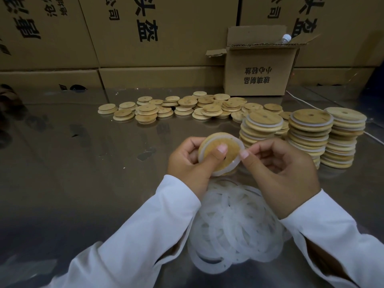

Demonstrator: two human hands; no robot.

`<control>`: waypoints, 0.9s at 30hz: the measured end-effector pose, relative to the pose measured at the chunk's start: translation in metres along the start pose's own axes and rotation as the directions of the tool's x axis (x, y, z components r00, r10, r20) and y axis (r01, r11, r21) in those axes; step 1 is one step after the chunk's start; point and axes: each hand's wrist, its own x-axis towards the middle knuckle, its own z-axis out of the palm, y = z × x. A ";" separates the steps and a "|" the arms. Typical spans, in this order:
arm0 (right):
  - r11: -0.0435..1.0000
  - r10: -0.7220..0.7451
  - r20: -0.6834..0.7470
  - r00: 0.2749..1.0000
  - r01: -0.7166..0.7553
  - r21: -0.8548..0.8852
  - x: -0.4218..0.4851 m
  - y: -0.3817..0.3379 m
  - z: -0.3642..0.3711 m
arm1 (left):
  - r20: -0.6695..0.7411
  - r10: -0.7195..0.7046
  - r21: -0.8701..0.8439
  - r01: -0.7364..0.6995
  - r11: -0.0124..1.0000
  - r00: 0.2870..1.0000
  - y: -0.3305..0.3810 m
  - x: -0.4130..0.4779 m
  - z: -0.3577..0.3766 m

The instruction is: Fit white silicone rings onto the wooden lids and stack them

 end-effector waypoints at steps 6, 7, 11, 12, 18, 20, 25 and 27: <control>0.992 -0.077 -0.101 0.992 0.066 -0.105 0.003 0.003 -0.004 | 0.067 -0.010 -0.020 0.011 1.000 0.998 -0.002 -0.003 0.003; 0.988 -0.087 -0.086 0.992 0.075 -0.137 0.003 0.004 -0.004 | 0.064 -0.009 -0.007 0.010 1.000 0.998 -0.001 -0.003 0.003; 0.982 -0.062 -0.017 0.998 0.058 -0.181 0.005 0.004 -0.006 | 0.074 -0.006 0.001 0.006 1.000 0.997 0.003 -0.001 0.001; 0.983 -0.046 -0.004 0.999 0.045 -0.177 0.006 0.004 -0.006 | 0.074 -0.008 -0.008 0.008 1.000 0.997 0.003 0.000 0.000; 0.990 0.021 0.072 0.997 -0.011 -0.140 0.009 0.003 -0.006 | 0.049 -0.025 -0.048 0.027 0.998 0.998 0.003 0.000 0.002; 0.991 0.034 0.084 0.996 -0.022 -0.134 0.010 0.003 -0.007 | 0.062 -0.031 -0.066 0.035 0.997 0.998 0.005 0.000 0.002; 0.996 0.042 0.104 0.994 -0.034 -0.077 0.010 0.000 -0.007 | 0.072 -0.100 -0.186 0.112 0.976 0.992 0.008 0.000 0.002; 0.999 0.054 0.109 0.993 -0.052 -0.015 0.011 -0.001 -0.006 | 0.081 -0.139 -0.248 0.155 0.956 0.987 0.009 0.000 0.002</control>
